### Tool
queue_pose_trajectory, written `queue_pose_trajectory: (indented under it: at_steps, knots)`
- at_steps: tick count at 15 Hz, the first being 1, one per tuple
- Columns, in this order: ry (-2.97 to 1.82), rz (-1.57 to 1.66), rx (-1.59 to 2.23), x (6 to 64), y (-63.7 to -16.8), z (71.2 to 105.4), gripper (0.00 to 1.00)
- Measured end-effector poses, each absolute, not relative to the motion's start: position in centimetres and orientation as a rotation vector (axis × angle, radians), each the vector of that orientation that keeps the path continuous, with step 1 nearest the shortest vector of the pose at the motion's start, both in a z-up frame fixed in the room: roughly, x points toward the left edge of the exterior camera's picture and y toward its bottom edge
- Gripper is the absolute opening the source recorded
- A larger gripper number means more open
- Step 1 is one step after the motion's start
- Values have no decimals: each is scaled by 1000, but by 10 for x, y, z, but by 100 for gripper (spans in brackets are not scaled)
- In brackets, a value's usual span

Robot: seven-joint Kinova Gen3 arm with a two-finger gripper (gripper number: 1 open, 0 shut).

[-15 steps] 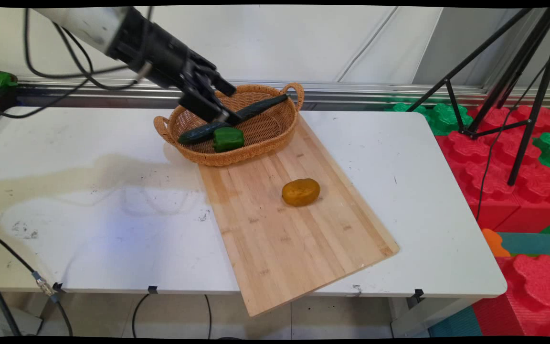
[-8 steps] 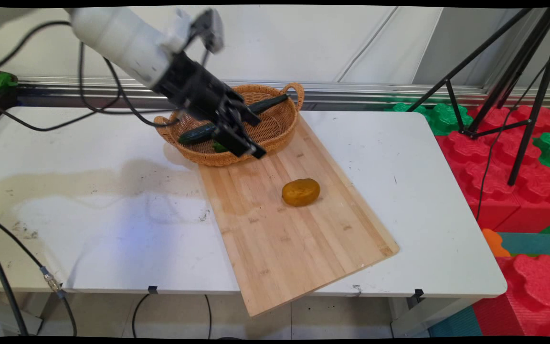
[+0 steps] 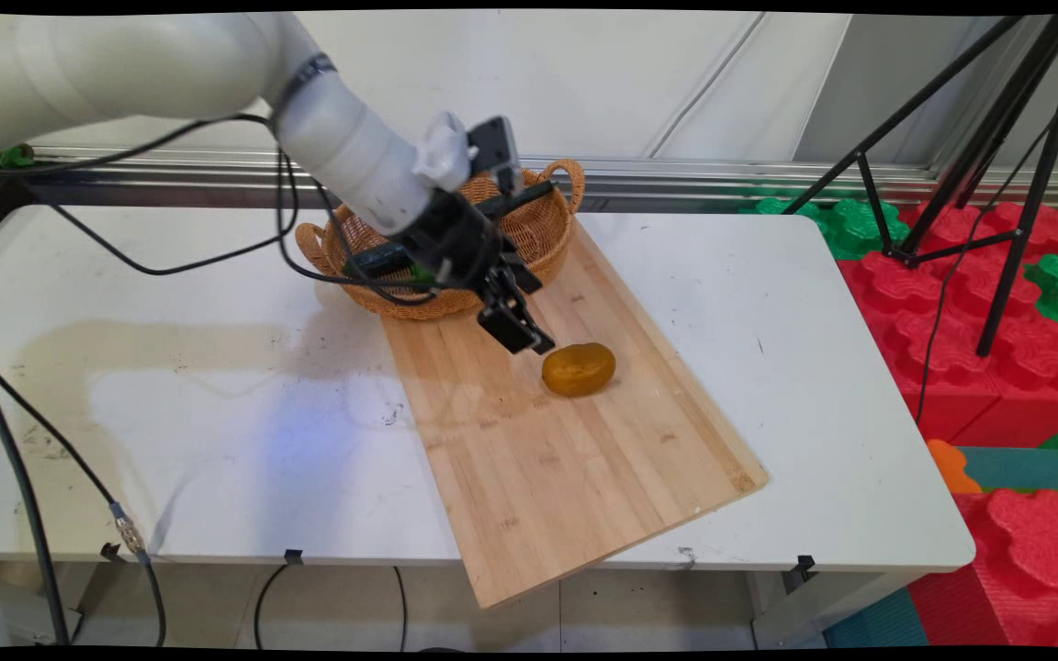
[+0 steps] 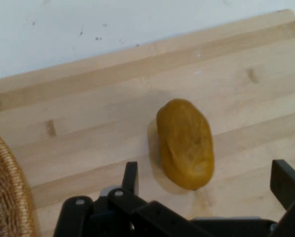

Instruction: Pick up the potato from the cutting board

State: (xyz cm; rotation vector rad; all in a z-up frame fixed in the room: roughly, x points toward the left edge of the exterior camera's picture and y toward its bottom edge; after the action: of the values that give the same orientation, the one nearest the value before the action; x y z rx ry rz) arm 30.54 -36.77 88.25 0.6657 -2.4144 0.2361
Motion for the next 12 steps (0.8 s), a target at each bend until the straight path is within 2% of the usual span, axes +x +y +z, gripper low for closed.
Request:
queue_pose_trajectory:
  at_steps: [12]
  knots:
    - [-2475,141,721,263,-404,808,100]
